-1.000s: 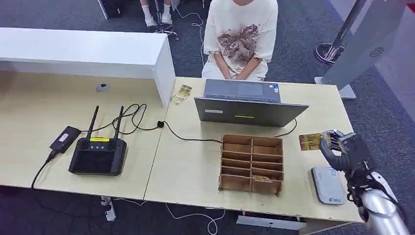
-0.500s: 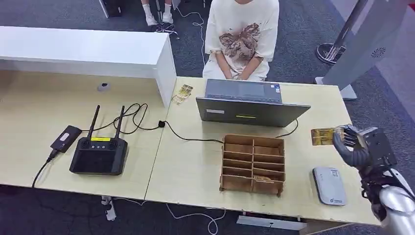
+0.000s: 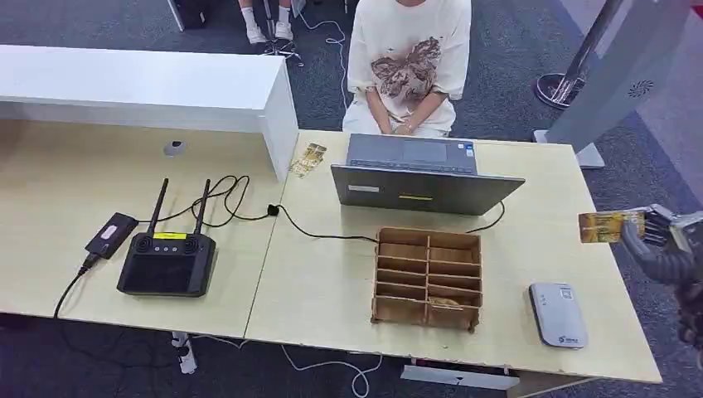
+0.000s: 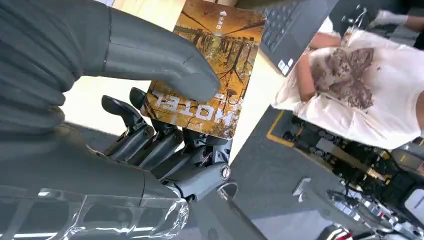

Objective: Pass the card to the sensor for recognition and then transmit it.

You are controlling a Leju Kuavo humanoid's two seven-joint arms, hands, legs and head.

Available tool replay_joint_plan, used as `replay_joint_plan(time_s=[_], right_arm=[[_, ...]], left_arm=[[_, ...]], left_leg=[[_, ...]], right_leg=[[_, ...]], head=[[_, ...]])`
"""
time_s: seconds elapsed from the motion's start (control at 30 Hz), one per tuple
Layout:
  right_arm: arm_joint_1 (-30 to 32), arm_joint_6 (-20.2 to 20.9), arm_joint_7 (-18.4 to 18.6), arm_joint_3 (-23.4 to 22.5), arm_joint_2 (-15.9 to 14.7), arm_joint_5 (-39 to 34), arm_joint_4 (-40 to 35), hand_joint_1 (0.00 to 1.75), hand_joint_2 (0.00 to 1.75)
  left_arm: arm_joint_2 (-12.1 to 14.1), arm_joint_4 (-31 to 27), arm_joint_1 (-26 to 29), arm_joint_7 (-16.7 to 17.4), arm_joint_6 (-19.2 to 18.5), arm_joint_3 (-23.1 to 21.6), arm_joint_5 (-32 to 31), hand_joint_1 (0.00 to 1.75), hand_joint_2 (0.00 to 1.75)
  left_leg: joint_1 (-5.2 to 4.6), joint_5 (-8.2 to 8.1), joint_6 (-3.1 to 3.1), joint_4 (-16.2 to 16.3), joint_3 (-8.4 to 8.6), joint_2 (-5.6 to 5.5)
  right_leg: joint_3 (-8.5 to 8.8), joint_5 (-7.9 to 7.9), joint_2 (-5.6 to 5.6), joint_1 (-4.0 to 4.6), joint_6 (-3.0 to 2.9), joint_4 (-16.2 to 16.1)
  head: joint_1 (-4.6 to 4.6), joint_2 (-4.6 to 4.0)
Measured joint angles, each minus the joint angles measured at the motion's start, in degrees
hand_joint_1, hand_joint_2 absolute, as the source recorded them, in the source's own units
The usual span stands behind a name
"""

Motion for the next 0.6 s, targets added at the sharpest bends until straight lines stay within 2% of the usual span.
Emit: replay_joint_plan(time_s=[0.1, 0.23, 0.47, 0.6], right_arm=[[-5.37, 0.24, 2.17, 0.4, -0.96, 2.47, 0.37, 1.75, 1.75], [-15.53, -0.53, 4.02, 4.86, -0.63, 5.64, 3.46, 1.75, 1.75], [-20.35, -2.03, 3.87, 8.9, -0.59, 5.14, 5.38, 1.75, 1.75], [-25.05, -4.69, 4.93, 12.26, 0.29, 10.69, 7.38, 1.75, 1.75]], left_arm=[[-0.7, 0.02, -0.15, 0.09, 0.81, -0.04, -0.11, 0.0, 0.0], [-1.38, 0.02, -0.59, 0.59, 0.63, -0.09, -0.28, 0.0, 0.0], [-1.59, 0.02, -0.58, 0.63, 0.5, -0.09, -0.35, 0.0, 0.0], [-1.64, 0.02, -0.69, 0.77, 0.48, -0.15, -0.59, 0.0, 0.0]], left_leg=[[0.0, 0.0, 0.0, -0.01, -0.04, 0.34], [0.0, 0.03, 0.01, 0.02, 0.14, 0.53], [0.01, 0.16, 0.05, 0.02, -0.11, 0.05], [0.0, 0.15, 0.05, 0.01, -0.16, 0.19]], right_leg=[[-0.03, 0.09, 0.29, -0.01, -0.03, 0.03], [-0.08, 0.2, 0.45, 0.0, 0.04, -0.01], [-0.06, 0.19, 0.0, 0.02, 0.05, 0.02], [-0.13, 0.2, 0.15, 0.01, 0.05, 0.02]], head=[[0.0, 0.0], [0.0, 0.0], [0.0, 0.0], [0.02, 0.0]])
